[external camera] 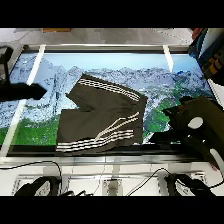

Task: Fold the clothes and pants, and hang the long-sleeved shirts on hangers.

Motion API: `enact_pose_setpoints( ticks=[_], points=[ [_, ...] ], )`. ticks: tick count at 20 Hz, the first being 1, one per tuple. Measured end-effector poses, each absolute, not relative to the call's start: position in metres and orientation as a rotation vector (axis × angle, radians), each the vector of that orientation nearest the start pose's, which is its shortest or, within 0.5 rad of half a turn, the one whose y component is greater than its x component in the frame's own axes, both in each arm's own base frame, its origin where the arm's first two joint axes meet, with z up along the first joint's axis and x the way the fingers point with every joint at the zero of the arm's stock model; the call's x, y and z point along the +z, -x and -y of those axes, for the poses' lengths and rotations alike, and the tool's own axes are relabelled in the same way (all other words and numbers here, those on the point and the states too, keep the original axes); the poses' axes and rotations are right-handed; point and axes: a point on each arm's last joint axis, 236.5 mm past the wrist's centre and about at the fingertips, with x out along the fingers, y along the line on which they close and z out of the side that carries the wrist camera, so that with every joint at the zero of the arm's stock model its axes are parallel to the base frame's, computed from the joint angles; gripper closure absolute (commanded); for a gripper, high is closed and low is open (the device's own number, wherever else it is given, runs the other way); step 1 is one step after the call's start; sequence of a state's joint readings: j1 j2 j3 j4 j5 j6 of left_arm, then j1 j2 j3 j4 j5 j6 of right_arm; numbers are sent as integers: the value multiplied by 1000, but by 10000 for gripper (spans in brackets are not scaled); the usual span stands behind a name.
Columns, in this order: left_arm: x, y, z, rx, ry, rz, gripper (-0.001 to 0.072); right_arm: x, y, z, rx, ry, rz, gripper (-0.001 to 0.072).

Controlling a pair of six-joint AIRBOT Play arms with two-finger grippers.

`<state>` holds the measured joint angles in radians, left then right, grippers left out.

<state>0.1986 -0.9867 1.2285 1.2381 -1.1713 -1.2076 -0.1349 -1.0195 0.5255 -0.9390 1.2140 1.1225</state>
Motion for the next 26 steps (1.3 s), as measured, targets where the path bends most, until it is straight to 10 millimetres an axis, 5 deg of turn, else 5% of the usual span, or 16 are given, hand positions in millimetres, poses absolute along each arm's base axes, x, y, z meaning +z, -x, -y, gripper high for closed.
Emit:
enact_pose_setpoints(
  ticks=[3, 6, 8, 10, 13, 15, 18, 21, 26],
  points=[
    [106, -349, -56, -58, 95, -996, 368, -88, -211, -116, 437, -590, -1494, 265],
    [55, -318, -81, 4, 198, -1112, 364, -102, -215, -126, 391, -728, -1509, 264],
    [23, -298, -82, 1, 257, -1186, 337, -108, -218, -133, 371, -822, -1522, 263],
    [0, -284, -78, -11, 298, -1245, 167, -111, -223, -141, 380, -886, -1514, 263],
    [-22, -269, -72, -33, 348, -1317, 164, -114, -238, -145, 387, -934, -1457, 285],
    [-33, -261, -68, -48, 371, -1364, 164, -117, -246, -142, 378, -927, -1421, 394],
    [-50, -241, -63, -74, 394, -1469, 164, -118, -250, -144, 398, -906, -1397, 407],
    [-66, -218, -58, -110, 424, -1577, 164, -122, -249, -149, 421, -853, -1391, 688],
    [-88, -184, -44, -171, 477, -1681, 165, -121, -241, -162, 475, -812, -1411, 688]
  ],
)
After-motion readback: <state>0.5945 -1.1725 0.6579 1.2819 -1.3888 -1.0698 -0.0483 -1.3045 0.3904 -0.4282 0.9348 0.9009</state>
